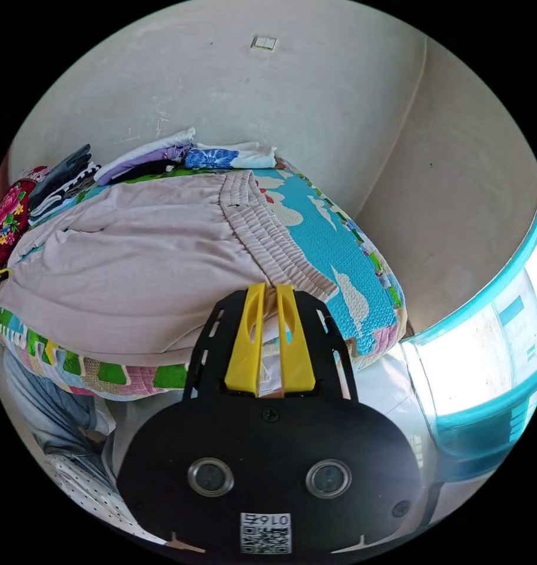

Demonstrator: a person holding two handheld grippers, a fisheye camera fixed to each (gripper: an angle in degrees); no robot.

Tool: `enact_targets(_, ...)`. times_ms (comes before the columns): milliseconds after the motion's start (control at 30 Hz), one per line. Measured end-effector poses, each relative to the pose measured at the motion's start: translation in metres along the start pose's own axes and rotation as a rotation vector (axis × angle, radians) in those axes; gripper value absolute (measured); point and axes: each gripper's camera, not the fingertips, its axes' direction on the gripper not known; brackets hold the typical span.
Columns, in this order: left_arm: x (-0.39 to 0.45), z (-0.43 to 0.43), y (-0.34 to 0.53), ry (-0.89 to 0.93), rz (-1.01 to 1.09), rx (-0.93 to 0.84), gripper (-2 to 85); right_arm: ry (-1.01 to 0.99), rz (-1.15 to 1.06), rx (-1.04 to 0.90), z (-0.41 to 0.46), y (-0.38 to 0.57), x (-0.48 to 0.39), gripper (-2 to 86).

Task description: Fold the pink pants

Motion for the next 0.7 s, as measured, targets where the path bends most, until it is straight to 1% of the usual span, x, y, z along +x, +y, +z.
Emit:
enact_targets(67, -0.009, 0.008, 0.009, 0.067, -0.001, -0.003, -0.2, -0.027, 0.029, -0.003, -0.007, -0.003, 0.017, 2.4)
enact_targets(200, -0.03, 0.02, 0.021, 0.145, 0.021, -0.041, -0.6, 0.017, 0.025, -0.013, -0.025, -0.008, 0.029, 1.8)
enact_targets(267, -0.052, 0.023, 0.024, 0.096, -0.001, -0.068, -0.8, 0.069, -0.004, -0.015, -0.04, -0.014, 0.023, 1.9)
enact_targets(300, -0.059, 0.022, 0.025, 0.069, -0.014, -0.064, -0.8, 0.134, -0.023, -0.003, -0.054, -0.018, 0.016, 2.0)
enact_targets(367, -0.084, 0.021, 0.024, -0.051, -0.064, -0.013, -0.5, 0.185, -0.1, 0.064, -0.082, -0.022, -0.001, 2.3)
enact_targets(400, -0.09, 0.023, 0.023, -0.07, -0.075, -0.002, -0.4, 0.169, -0.132, 0.151, -0.103, -0.024, -0.012, 2.9)
enact_targets(433, -0.102, 0.031, 0.018, -0.082, -0.09, 0.004, 0.1, 0.109, -0.164, 0.253, -0.122, -0.029, -0.024, 3.6)
enact_targets(467, -0.114, 0.044, 0.011, -0.059, -0.096, -0.009, 1.5, 0.069, -0.188, 0.294, -0.13, -0.032, -0.031, 4.0)
enact_targets(500, -0.119, 0.052, 0.007, -0.039, -0.101, -0.018, 2.7, -0.013, -0.246, 0.338, -0.141, -0.04, -0.044, 4.7)
enact_targets(533, -0.129, 0.07, -0.001, 0.011, -0.109, -0.032, 5.0, -0.074, -0.31, 0.339, -0.147, -0.052, -0.06, 5.6)
enact_targets(567, -0.136, 0.09, -0.009, 0.062, -0.113, -0.054, 7.2, -0.093, -0.34, 0.332, -0.149, -0.058, -0.068, 5.9)
enact_targets(667, -0.152, 0.142, -0.025, 0.146, -0.146, -0.129, 7.2, -0.12, -0.419, 0.306, -0.153, -0.078, -0.103, 7.1)
enact_targets(700, -0.155, 0.146, -0.026, 0.148, -0.161, -0.105, 6.8, -0.116, -0.441, 0.292, -0.154, -0.08, -0.114, 7.2)
